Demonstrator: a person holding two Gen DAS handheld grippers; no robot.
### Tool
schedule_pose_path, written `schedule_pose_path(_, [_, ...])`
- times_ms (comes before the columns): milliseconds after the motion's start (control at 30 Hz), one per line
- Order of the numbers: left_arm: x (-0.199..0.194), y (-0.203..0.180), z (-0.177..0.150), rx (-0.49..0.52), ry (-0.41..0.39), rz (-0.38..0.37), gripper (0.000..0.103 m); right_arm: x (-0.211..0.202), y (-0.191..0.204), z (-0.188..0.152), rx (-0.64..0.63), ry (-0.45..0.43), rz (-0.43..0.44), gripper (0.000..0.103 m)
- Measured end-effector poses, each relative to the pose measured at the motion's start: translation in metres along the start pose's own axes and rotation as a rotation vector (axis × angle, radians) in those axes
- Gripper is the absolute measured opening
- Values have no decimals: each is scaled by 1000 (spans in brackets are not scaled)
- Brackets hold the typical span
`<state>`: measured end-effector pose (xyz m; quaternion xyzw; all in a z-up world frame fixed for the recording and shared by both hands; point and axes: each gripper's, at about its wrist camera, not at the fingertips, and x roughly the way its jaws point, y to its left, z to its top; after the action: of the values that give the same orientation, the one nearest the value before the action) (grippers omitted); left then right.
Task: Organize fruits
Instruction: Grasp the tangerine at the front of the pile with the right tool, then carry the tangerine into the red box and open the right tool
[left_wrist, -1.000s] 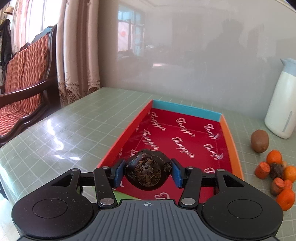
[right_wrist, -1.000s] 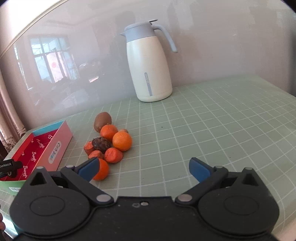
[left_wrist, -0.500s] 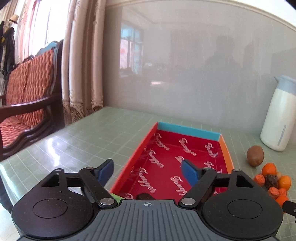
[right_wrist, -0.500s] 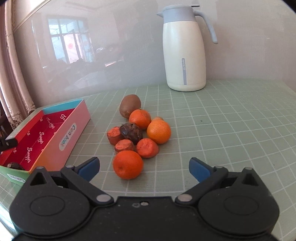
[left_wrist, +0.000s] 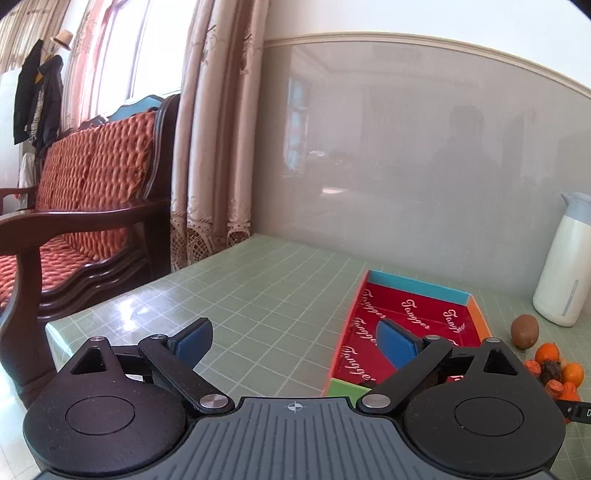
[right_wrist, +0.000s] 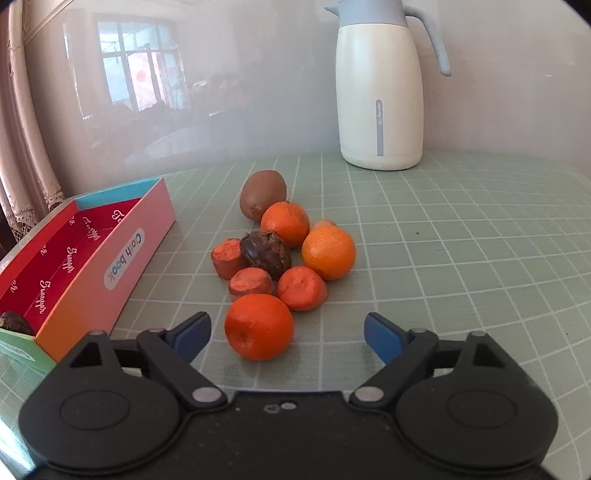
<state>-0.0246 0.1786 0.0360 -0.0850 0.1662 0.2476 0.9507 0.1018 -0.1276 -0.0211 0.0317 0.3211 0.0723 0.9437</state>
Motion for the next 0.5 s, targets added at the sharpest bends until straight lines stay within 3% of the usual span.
schedule_pose_path(67, [2,7,-1,-29,9,12,95,4,1,0,-1,10,8,71])
schedule_pose_path(100, [3,9,-1,-42,12,15,95,4,2,0,-8,4,5,70])
schedule_pose_path(233, [6,18,-3,-82,23,42,96,3,10,0,-35,-2,50,40])
schedule_pose_path(300, [8,23,-4,-93,28,55,96,1,17,-1,-77,-9,32,39])
schedule_pose_path(500, [9,31,-6,-109,16,94,96,-12,25,-1,-97,-51,90,39])
